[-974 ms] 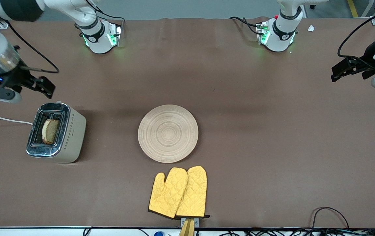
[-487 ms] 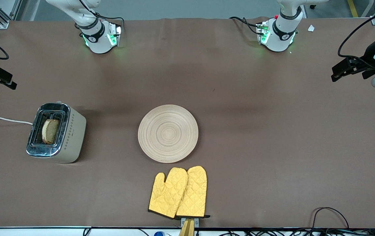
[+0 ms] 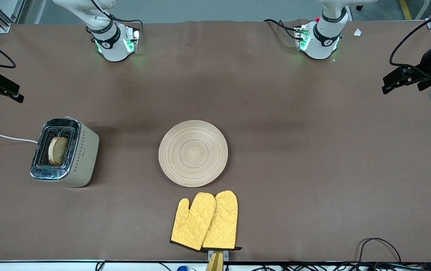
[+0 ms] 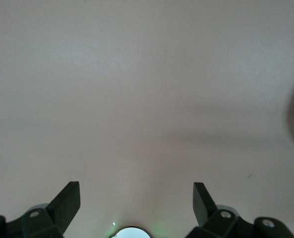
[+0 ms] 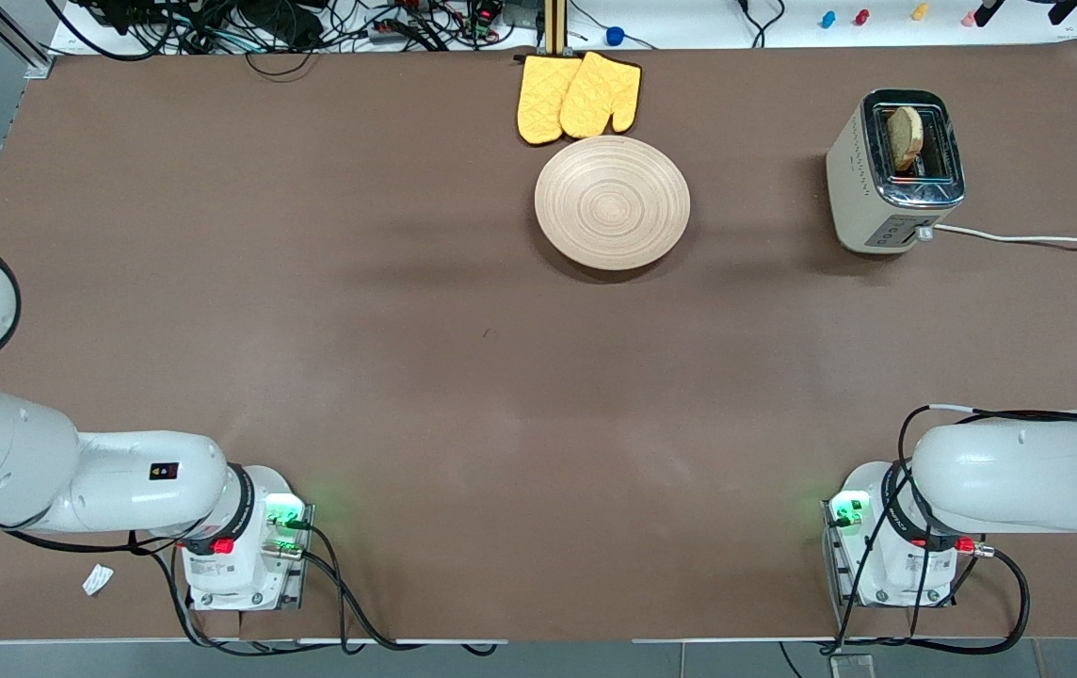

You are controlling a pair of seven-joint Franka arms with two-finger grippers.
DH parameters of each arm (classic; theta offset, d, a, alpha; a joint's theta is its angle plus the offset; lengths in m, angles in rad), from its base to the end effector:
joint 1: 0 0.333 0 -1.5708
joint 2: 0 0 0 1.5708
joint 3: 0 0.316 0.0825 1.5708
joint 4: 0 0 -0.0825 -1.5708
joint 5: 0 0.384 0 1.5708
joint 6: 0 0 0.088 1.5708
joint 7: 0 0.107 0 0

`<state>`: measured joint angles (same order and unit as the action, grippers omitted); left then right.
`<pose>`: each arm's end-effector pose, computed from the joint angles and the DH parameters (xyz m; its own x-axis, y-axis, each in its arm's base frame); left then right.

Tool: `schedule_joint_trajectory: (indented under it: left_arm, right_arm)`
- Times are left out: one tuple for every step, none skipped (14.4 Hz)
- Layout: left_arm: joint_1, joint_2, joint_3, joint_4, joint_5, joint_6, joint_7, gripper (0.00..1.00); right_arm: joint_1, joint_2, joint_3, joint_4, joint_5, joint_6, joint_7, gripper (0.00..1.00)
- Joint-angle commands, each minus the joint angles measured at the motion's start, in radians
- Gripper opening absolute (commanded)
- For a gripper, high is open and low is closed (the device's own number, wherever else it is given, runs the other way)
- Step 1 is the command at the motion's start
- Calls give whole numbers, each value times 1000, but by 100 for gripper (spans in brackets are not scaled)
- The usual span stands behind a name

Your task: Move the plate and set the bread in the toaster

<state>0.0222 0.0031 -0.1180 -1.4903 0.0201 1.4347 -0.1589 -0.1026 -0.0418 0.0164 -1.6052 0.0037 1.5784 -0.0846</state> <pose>0.5393 -0.0493 0.6487 0.9963 0.0659 -0.0548 0.0644 -0.9975 -0.0287 0.5402 -0.0461 0.6318 0.9999 -0.0016 0.0152 -0.0016 -1.0000 -0.0017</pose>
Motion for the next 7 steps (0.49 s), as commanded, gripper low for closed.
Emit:
schedule_joint_trajectory:
  left_arm:
    - [2,8,-3,24,14,-23,15,100]
    - [2,8,-2,25,12,-23,18,100]
    - [2,8,0,25,12,-23,18,100]
    - [2,8,1,25,12,-23,18,100]
    - [1,8,0,27,12,-22,16,100]
    - [-1,9,-2,30,15,-23,15,100]
    - [-2,9,-2,30,15,-23,15,100]
  right_arm:
    - [1,-18,4,-16,-24,8,-9,100]
    - [1,-18,4,-16,-24,8,-9,100]
    - [3,-18,4,-16,-24,8,-9,100]
    - [3,-18,4,-16,-24,8,-9,100]
    - [3,-16,5,-16,-24,8,-9,100]
    - [3,-18,5,-18,-24,8,-9,100]
    - [3,-18,5,-16,-24,8,-9,100]
